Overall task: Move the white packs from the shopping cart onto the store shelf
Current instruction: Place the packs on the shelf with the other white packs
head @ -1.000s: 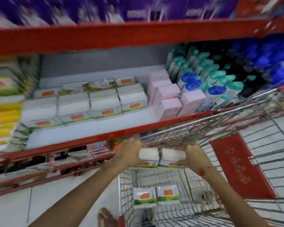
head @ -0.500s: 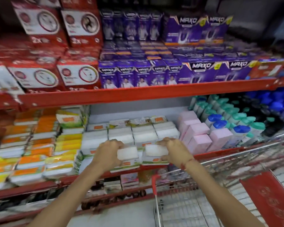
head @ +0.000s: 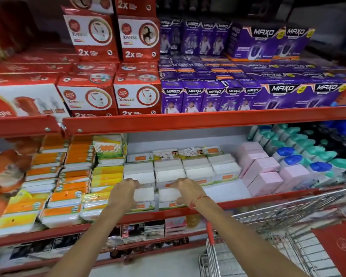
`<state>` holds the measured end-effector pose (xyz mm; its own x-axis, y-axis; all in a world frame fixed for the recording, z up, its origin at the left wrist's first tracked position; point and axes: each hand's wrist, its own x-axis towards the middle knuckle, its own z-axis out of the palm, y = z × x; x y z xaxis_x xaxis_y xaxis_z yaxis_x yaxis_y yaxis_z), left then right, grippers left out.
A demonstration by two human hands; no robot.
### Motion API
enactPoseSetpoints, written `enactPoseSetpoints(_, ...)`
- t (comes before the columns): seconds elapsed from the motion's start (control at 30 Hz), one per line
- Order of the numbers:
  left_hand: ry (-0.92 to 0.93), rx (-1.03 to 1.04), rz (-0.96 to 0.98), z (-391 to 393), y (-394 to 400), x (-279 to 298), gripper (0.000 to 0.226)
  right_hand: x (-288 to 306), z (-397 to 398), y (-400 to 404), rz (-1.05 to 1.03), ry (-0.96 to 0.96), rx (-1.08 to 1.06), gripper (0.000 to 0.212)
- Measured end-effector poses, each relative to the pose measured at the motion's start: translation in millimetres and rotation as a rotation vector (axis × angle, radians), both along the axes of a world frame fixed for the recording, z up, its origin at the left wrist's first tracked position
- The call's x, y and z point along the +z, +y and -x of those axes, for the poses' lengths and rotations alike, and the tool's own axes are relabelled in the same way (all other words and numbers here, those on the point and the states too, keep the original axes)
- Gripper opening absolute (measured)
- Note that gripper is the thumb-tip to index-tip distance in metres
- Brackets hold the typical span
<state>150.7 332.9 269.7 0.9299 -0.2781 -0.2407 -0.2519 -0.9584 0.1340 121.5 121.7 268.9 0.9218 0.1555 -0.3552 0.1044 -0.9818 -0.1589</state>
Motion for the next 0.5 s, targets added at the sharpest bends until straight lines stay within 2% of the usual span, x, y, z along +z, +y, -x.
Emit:
enactPoseSetpoints(0.37,0.062,-0.013,0.065,2.3,2.6,-11.6,0.067,-7.1,-5.7,6.1,-0.013,0.008,0.031,0.065)
enactPoseSetpoints(0.5,0.006,-0.075,0.140,7.6,-6.5,-8.0,0.068,-6.5,-2.7,3.7,-0.029,-0.015,0.029,0.067)
